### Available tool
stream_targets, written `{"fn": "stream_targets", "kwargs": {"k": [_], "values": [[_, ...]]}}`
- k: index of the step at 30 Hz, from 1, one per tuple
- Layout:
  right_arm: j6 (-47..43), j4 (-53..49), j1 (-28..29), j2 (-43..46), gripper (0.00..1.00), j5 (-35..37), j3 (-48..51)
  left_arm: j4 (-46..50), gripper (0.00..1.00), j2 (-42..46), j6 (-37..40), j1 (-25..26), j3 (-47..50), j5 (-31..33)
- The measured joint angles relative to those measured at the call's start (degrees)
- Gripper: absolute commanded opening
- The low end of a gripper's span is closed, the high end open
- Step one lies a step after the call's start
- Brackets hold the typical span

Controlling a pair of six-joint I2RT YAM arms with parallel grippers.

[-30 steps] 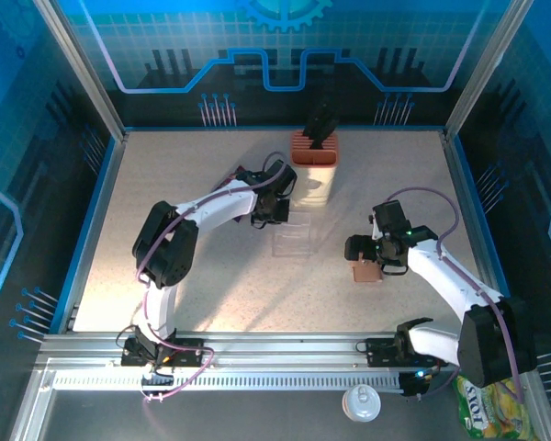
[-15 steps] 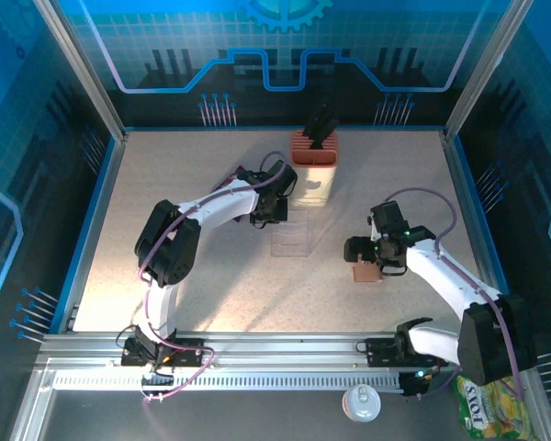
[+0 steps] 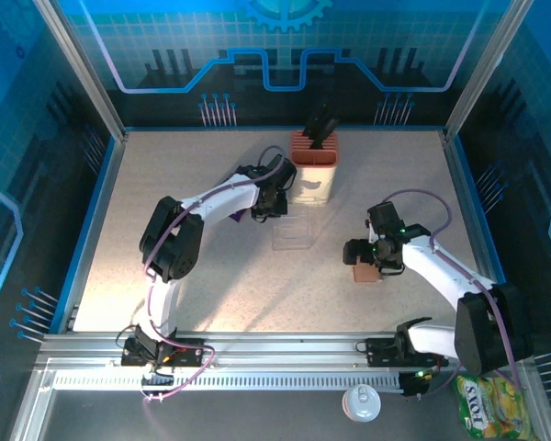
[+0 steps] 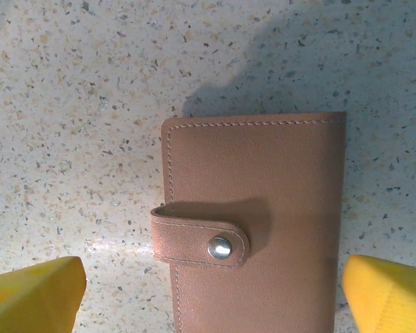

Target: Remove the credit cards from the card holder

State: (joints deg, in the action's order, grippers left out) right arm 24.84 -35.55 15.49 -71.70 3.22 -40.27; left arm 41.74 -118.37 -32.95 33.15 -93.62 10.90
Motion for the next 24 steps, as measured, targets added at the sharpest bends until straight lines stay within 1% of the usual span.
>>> {"fn": "stream_targets", "kwargs": {"k": [3,11,20,24], "values": [[0.0,0.0,0.0,-0.3,0.96,0.0,0.0,0.0,0.18,-0.2,-0.2,0.0,-0.1,-0.2],[0.0,0.1,0.4,-1.3,0.96,0.0,0.0,0.0,0.21,-0.3,-0.1,0.0,-0.1,-0.2],[0.0,0.4,0.4,-6.5,0.98,1.3,-1.6,-0.2,0.25,0.2,0.0,-0.2,0.3,-0.7],[-0.1,0.4,0.4,-8.5,0.99,1.9,-2.8,-1.2,0.28,3.1,-0.2,-0.3,2.6,-2.2]]}}
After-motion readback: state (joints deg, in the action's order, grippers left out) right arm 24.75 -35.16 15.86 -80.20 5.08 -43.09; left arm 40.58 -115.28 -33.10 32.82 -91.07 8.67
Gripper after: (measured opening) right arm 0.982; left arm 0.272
